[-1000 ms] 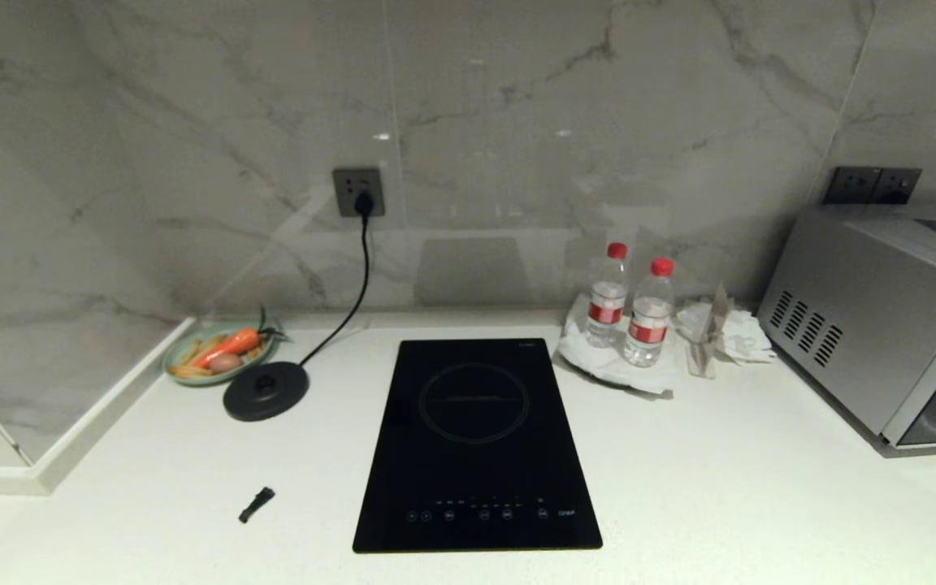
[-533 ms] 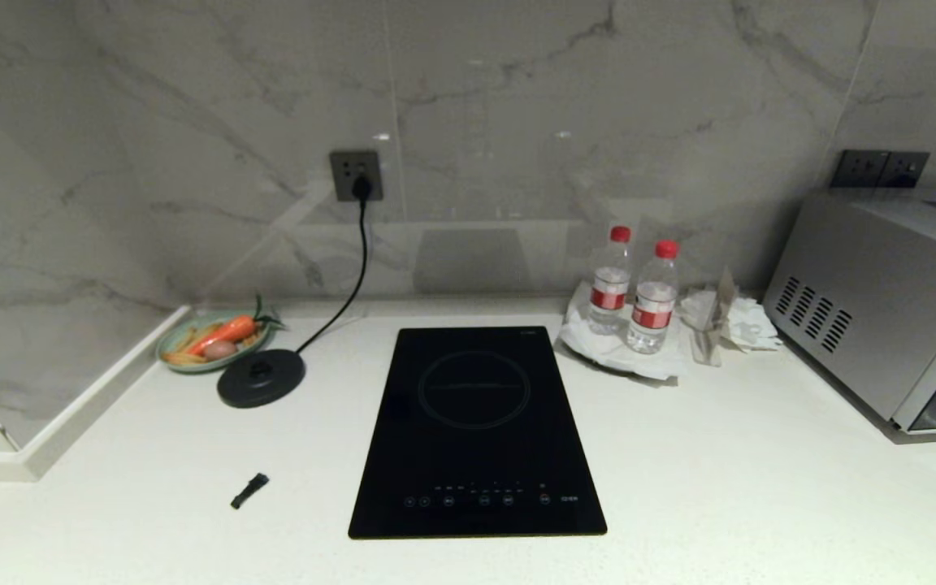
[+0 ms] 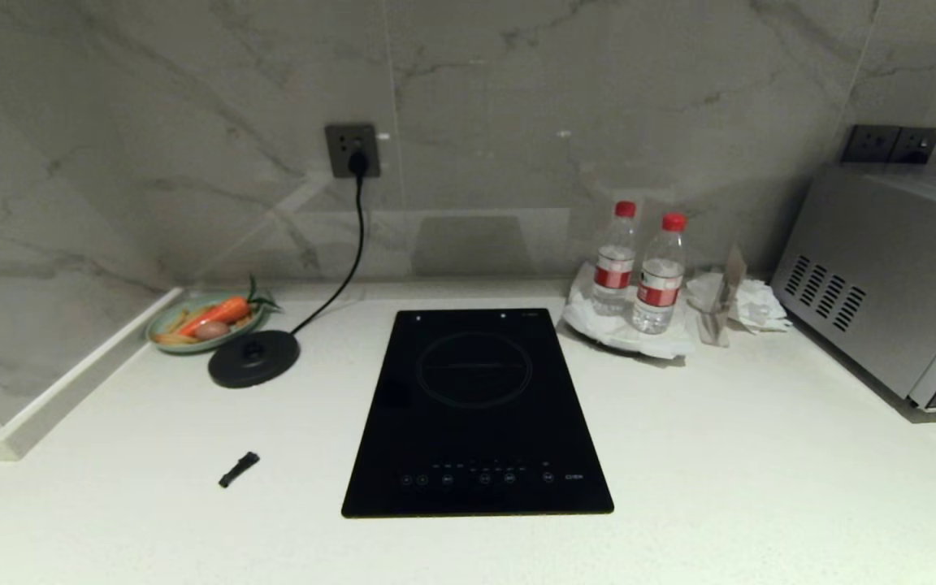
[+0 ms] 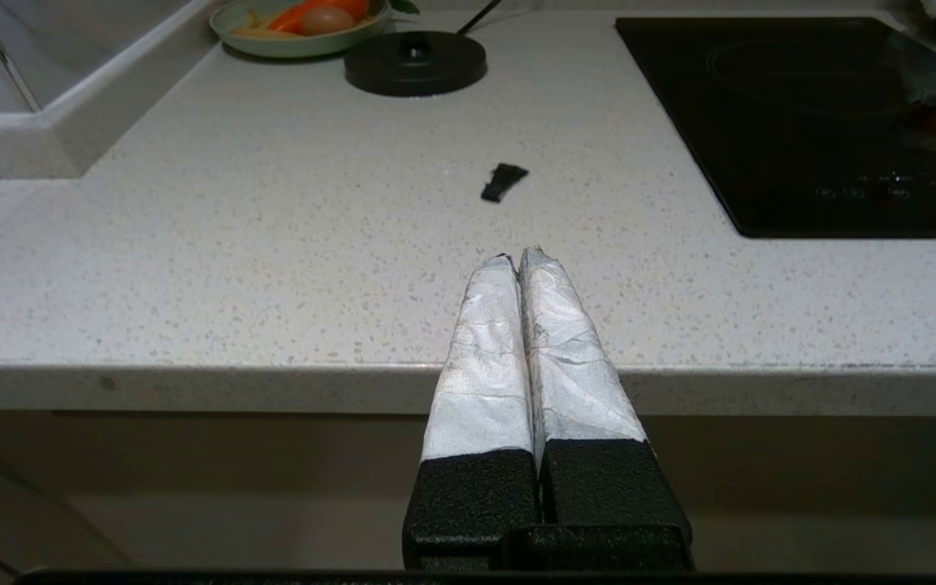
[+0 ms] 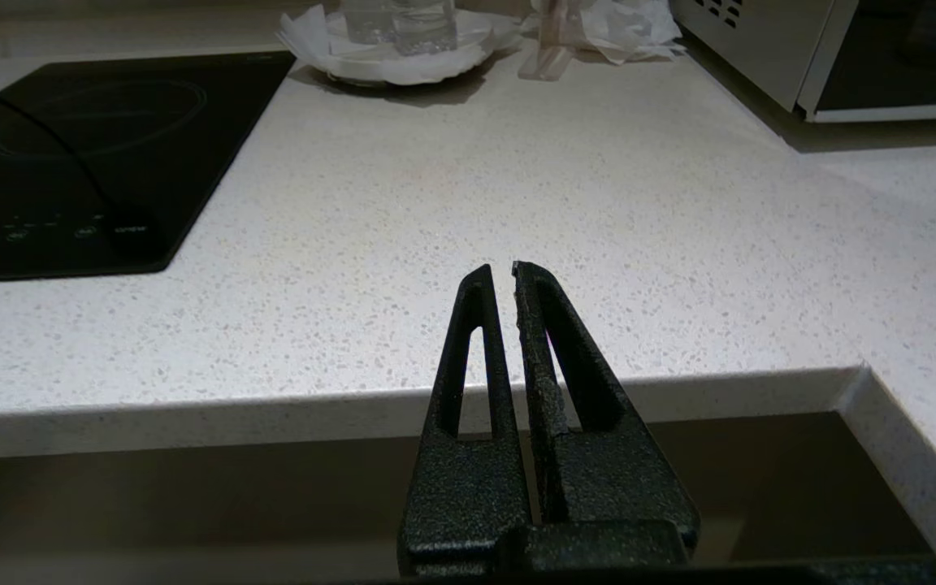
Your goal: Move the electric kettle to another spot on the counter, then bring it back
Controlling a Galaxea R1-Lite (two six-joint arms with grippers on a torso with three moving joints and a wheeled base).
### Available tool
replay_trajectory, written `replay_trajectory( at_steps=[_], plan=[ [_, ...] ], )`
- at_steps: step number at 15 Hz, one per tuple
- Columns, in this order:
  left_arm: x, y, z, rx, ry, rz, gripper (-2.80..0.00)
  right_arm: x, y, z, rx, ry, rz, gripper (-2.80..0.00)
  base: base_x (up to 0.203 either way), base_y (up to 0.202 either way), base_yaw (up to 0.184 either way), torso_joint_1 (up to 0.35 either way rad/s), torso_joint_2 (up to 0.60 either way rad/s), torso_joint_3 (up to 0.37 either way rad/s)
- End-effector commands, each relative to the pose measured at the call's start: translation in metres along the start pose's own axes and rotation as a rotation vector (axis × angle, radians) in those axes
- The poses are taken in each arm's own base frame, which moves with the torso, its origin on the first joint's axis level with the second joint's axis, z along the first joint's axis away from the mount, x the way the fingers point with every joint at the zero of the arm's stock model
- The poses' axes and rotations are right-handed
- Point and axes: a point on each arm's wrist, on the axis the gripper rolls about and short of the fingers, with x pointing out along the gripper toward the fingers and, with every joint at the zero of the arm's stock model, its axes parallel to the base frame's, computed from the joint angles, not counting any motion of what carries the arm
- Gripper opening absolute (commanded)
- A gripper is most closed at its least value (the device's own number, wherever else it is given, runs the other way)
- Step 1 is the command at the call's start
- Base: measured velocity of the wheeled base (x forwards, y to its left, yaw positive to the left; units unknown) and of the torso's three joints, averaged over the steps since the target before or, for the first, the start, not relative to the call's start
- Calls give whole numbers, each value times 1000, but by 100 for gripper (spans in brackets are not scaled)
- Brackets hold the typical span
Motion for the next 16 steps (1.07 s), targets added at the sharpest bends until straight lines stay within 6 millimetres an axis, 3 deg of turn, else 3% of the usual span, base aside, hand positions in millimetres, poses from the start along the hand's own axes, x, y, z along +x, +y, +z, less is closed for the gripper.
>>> replay_trajectory(
  at_steps=[1, 16],
  plan=[
    [0, 0, 0, 0, 2, -1, -280, 0, 0, 0, -1, 2, 1, -280, 0, 0, 0, -163, 465, 305],
    [0, 0, -1, 0, 3, 4, -280, 0, 0, 0, -4, -1, 2, -280, 0, 0, 0, -127, 509, 383]
  ],
)
